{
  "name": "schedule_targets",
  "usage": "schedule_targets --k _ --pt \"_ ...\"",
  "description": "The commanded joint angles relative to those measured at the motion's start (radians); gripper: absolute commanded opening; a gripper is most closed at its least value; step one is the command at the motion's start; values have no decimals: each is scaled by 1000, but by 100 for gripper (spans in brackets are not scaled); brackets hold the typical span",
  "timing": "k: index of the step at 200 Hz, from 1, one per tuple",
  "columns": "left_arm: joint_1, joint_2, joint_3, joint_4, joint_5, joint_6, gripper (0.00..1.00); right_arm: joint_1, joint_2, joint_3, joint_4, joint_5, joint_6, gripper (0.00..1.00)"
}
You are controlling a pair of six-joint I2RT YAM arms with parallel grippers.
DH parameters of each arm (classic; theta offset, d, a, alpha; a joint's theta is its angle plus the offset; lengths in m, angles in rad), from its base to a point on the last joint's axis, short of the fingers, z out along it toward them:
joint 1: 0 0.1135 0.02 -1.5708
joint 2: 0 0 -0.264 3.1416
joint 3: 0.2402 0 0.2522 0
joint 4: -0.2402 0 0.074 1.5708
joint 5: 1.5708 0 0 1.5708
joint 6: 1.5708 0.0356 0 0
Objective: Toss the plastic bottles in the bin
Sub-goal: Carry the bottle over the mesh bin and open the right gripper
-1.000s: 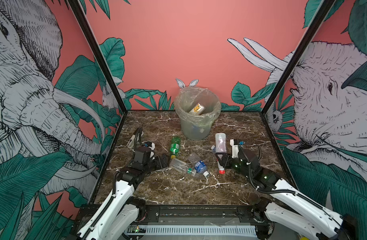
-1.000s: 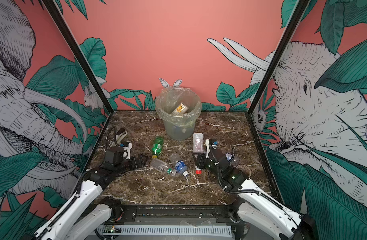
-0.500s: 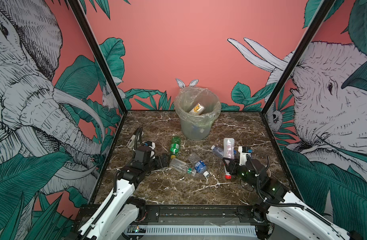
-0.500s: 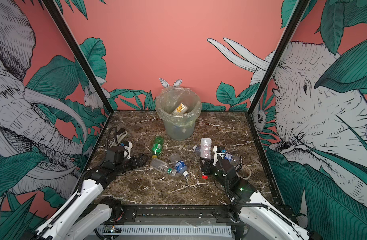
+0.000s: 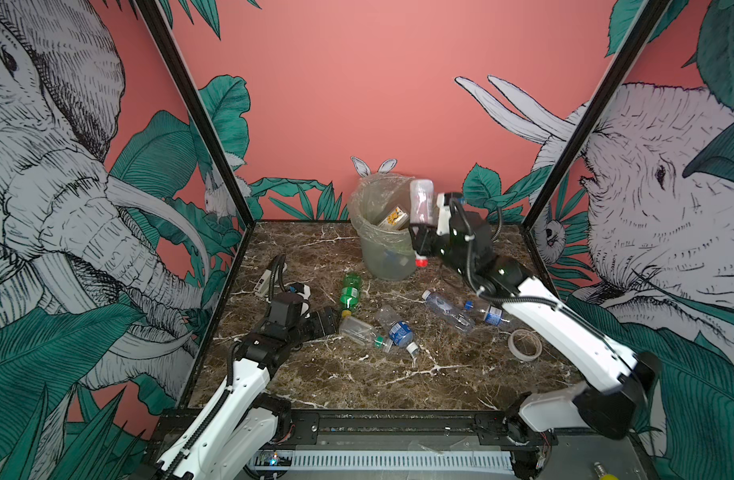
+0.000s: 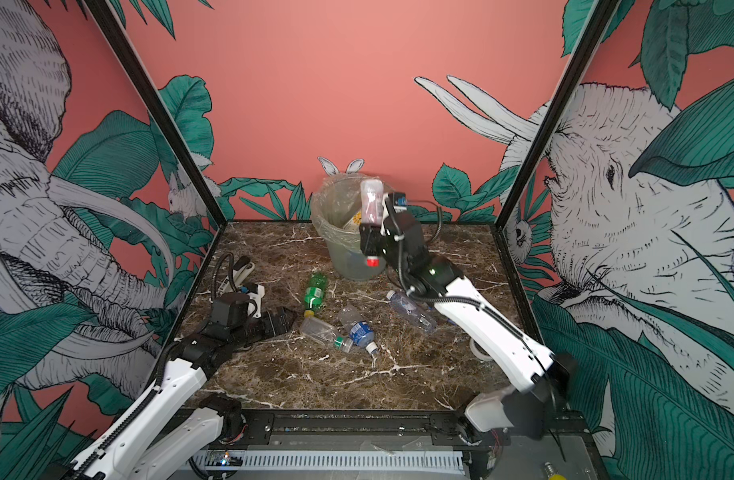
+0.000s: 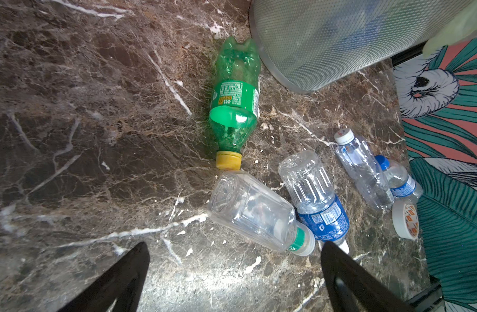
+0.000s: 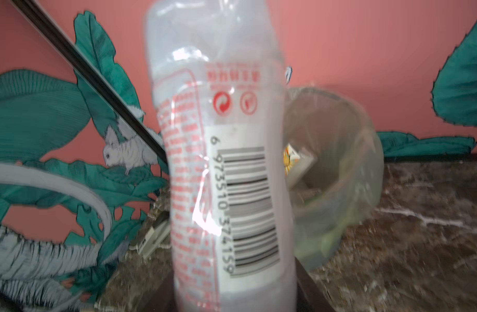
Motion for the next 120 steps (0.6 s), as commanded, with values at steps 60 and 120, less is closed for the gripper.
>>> schedule_targets --k 60,120 --pt "5 -51 11 -15 9 -19 99 -24 264 528 -302 44 -24 99" --pt "4 -80 16 -40 18 18 99 -15 -143 -14 -148 70 6 99"
